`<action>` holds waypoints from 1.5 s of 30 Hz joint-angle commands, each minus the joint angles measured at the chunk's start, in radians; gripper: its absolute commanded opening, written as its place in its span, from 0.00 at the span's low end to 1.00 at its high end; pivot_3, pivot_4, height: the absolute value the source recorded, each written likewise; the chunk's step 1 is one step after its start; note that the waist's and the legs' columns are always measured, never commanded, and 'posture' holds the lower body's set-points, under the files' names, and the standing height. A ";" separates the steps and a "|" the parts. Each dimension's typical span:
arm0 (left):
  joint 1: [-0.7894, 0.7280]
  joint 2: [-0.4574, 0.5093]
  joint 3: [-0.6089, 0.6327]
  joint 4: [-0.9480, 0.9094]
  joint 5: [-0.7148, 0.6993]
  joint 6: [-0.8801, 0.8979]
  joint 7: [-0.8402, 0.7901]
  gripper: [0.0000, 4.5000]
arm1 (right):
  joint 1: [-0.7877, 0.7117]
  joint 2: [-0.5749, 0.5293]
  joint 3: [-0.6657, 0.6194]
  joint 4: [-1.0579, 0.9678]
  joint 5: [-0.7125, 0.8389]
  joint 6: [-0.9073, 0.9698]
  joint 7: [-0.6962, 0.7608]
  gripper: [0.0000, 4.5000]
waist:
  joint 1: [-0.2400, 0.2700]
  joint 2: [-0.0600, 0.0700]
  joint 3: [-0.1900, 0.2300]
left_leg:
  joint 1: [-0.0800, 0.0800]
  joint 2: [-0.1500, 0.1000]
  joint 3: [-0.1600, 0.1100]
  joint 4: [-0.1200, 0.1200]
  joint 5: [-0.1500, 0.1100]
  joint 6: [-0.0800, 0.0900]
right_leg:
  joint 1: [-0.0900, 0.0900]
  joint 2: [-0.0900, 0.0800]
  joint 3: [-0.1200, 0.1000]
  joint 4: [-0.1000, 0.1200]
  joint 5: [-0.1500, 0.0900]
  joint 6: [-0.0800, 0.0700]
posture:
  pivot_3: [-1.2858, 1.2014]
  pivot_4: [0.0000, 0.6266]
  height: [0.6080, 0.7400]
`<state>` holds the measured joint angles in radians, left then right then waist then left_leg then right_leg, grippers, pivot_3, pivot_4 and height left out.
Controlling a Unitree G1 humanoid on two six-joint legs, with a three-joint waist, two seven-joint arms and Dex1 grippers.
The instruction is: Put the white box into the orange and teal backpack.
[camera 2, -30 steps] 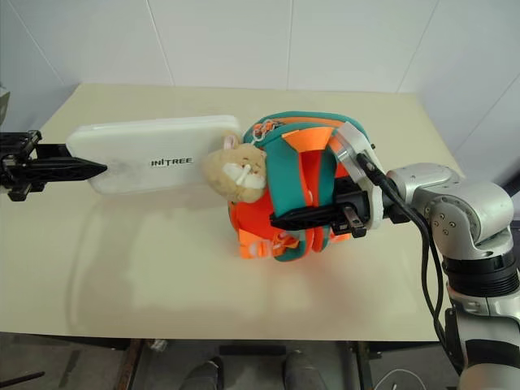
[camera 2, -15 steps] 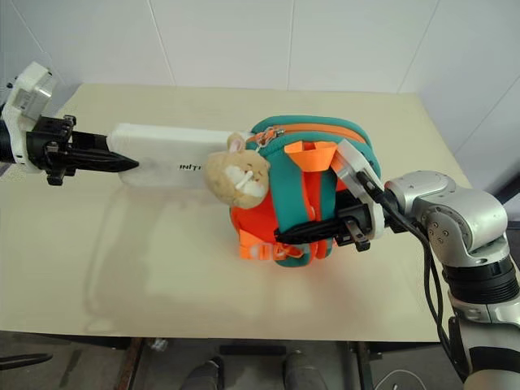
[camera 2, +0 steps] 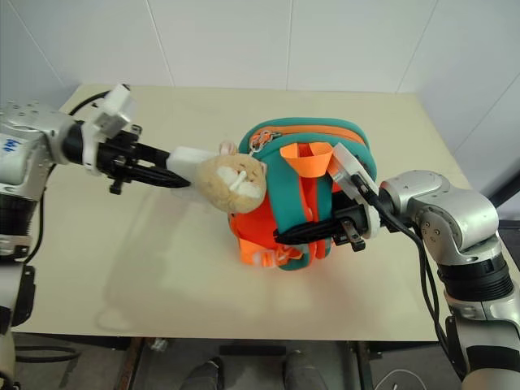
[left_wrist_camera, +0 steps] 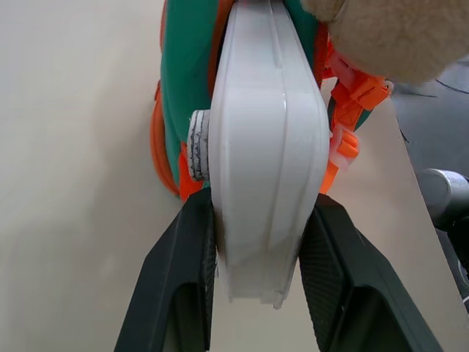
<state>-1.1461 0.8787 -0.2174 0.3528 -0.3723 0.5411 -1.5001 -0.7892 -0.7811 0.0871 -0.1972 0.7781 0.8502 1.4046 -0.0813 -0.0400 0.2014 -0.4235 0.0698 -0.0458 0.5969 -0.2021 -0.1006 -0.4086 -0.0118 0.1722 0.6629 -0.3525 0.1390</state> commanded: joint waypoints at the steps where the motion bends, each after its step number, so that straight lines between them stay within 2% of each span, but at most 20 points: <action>1: -0.055 -0.061 -0.037 -0.008 0.066 -0.050 -0.001 0.28 | -0.026 0.012 0.001 -0.006 -0.001 -0.021 0.008 0.00 | 0.001 0.000 0.000 | 0.000 0.000 0.000 0.000 0.000 0.000 | 0.000 0.000 0.000 0.000 0.000 0.000 | 0.52 0.24 1.00; 9: -0.117 -0.228 -0.089 0.164 0.240 -0.186 0.116 0.28 | -0.035 0.036 0.013 0.010 -0.019 -0.038 0.003 0.00 | 0.003 0.000 0.000 | 0.000 0.000 0.000 0.004 0.000 0.000 | 0.002 0.000 0.000 0.001 0.001 0.001 | 0.52 0.24 1.00; 15: -0.125 -0.334 -0.093 0.253 0.288 -0.253 0.157 0.27 | -0.039 0.053 0.011 0.011 -0.027 -0.046 -0.005 0.00 | 0.002 0.000 0.000 | 0.001 0.000 -0.001 0.011 -0.001 0.001 | 0.008 0.000 0.000 0.001 0.002 0.004 | 0.52 0.24 1.00; 21: -0.129 -0.374 -0.065 0.264 0.295 -0.265 0.184 0.27 | -0.033 0.053 0.004 0.001 -0.024 -0.044 -0.016 0.00 | 0.002 0.000 0.000 | 0.002 -0.001 -0.002 0.015 -0.001 0.002 | 0.013 0.000 0.000 -0.001 0.004 0.008 | 0.52 0.24 1.00; 23: -0.130 -0.388 -0.057 0.279 0.310 -0.303 0.222 0.43 | -0.033 0.054 0.004 -0.001 -0.023 -0.044 -0.020 0.00 | 0.003 0.000 0.000 | 0.002 -0.001 -0.002 0.015 -0.001 0.002 | 0.013 0.000 0.000 -0.001 0.004 0.008 | 0.52 0.24 1.00; 24: -0.126 -0.391 -0.054 0.275 0.309 -0.315 0.219 0.47 | -0.031 0.053 0.003 -0.003 -0.022 -0.044 -0.021 0.00 | 0.004 0.000 0.000 | 0.002 -0.001 -0.002 0.015 -0.001 0.002 | 0.013 0.000 0.000 -0.001 0.004 0.008 | 0.52 0.24 1.00; 32: -0.137 -0.406 -0.032 0.300 0.317 -0.306 0.238 1.00 | -0.033 0.058 0.011 0.004 -0.026 -0.053 -0.022 0.00 | 0.004 0.001 0.000 | 0.001 -0.001 -0.003 0.013 -0.001 0.003 | 0.013 0.000 0.000 -0.003 0.004 0.008 | 0.52 0.24 1.00; 40: -0.114 -0.396 -0.017 0.247 0.305 -0.272 0.232 1.00 | -0.047 0.071 0.019 0.017 -0.036 -0.059 -0.020 0.00 | 0.006 0.001 0.000 | 0.001 -0.001 -0.003 0.014 -0.001 0.003 | 0.013 0.000 0.000 -0.002 0.004 0.008 | 0.52 0.24 1.00; 45: -0.061 -0.312 0.025 0.093 0.297 -0.233 0.248 1.00 | -0.054 0.079 0.019 0.023 -0.046 -0.060 -0.022 0.00 | -0.002 0.002 0.001 | 0.001 -0.001 -0.003 0.013 -0.001 0.003 | 0.013 0.000 0.000 -0.003 0.004 0.008 | 0.52 0.24 1.00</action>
<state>-1.2114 0.5339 -0.2326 0.5233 -0.0723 0.3050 -1.2701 -0.8194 -0.7032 0.1131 -0.1571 0.7295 0.8058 1.3800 -0.0838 -0.0381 0.2025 -0.4223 0.0685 -0.0485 0.6094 -0.2036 -0.0981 -0.3960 -0.0114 0.1722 0.6601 -0.3484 0.1470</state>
